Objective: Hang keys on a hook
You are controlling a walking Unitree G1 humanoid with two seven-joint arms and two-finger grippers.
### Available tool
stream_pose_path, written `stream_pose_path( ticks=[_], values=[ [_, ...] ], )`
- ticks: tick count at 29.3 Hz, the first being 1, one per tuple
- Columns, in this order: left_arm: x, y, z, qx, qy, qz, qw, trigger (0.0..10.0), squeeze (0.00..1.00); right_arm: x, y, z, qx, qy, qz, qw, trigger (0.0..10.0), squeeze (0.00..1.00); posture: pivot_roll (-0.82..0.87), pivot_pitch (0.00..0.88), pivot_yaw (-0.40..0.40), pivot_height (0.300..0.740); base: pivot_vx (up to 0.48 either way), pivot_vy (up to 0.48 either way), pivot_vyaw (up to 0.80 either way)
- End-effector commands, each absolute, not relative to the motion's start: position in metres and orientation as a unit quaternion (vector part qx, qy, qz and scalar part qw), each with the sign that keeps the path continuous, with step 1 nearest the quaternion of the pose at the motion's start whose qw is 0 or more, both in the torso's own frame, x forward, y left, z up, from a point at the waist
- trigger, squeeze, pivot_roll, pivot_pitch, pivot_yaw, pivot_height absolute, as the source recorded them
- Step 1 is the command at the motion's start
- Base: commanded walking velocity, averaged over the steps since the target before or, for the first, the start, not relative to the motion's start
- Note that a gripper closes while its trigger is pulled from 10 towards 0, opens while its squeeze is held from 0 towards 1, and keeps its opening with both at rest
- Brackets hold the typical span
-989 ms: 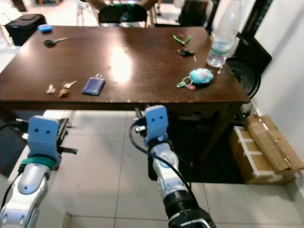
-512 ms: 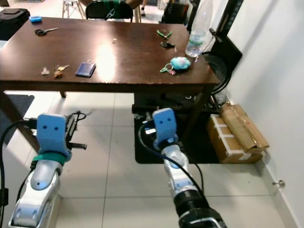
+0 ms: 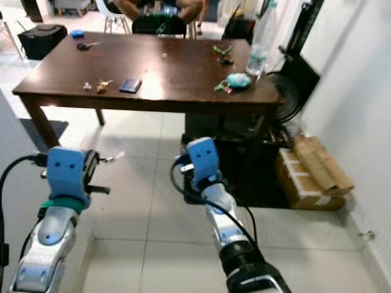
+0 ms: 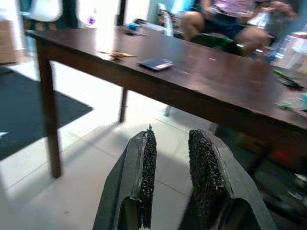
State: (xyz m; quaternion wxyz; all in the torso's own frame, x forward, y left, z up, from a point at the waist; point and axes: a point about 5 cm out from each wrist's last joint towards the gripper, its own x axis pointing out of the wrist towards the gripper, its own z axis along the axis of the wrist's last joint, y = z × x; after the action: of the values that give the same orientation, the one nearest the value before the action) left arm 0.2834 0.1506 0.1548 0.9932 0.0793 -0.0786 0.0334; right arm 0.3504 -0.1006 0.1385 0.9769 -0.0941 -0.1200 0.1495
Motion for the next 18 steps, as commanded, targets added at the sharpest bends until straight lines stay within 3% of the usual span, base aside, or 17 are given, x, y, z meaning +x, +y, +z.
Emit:
stream_pose_path(
  ticks=[1,18],
  values=[
    [0.2825,0.1512,0.1470,0.079,-0.060,0.031,0.995,10.0,0.00,0.3494,-0.1026,0.1350,-0.090,-0.114,0.146,0.979,10.0,0.00,-0.08,0.030,0.033,0.740,0.000,0.000,0.79],
    [0.2822,0.1501,0.1452,0.086,-0.054,0.023,0.995,10.0,0.00,0.3479,-0.1004,0.1359,-0.085,-0.120,0.150,0.978,10.0,0.00,-0.07,0.039,0.038,0.740,0.000,0.000,0.79]
  ],
)
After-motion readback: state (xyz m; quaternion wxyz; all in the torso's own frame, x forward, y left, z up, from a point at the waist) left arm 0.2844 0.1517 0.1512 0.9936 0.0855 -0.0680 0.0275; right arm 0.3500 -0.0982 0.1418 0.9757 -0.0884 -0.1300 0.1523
